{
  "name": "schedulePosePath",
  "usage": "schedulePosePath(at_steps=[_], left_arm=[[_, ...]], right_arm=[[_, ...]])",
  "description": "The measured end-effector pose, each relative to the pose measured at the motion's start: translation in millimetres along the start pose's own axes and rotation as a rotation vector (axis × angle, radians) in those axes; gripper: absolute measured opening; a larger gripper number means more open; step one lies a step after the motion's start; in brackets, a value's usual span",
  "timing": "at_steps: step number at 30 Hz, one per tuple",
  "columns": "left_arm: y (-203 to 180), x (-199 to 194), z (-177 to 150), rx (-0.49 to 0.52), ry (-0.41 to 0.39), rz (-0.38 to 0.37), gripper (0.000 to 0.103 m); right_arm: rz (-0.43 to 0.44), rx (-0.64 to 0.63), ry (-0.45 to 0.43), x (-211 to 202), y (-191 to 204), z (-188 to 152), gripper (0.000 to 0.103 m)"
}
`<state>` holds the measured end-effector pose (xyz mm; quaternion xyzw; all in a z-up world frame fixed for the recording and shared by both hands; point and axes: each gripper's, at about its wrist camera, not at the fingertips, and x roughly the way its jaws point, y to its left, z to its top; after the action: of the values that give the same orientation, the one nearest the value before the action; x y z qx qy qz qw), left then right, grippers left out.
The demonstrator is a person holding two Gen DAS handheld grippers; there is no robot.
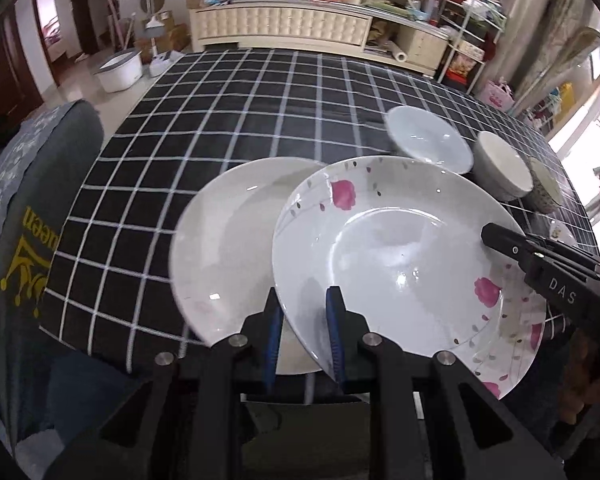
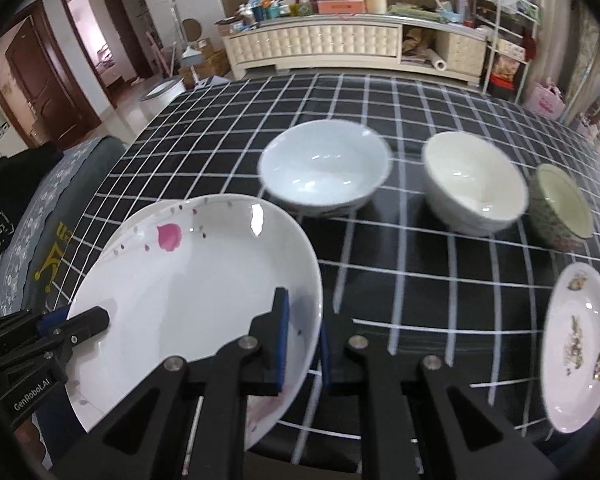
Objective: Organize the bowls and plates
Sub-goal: 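Lower the pink-petal plate onto the plain white plate, open left tool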
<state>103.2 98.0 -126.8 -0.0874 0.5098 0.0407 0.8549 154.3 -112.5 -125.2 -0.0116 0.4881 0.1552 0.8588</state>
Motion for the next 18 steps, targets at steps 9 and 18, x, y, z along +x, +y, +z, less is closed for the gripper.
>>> schedulePosePath(at_steps=[9,18], left_arm=[[34.6,6.6,-5.9,-0.046,0.025,0.034,0.019],[60.4,22.0,-0.4,-0.083,0.053,0.044,0.019]], right_arm=[[0.017,-0.042,0.046,26.2,32.5,5.1,0.017],[0.016,-0.074,0.083,47.4,52.7,11.1,0.017]])
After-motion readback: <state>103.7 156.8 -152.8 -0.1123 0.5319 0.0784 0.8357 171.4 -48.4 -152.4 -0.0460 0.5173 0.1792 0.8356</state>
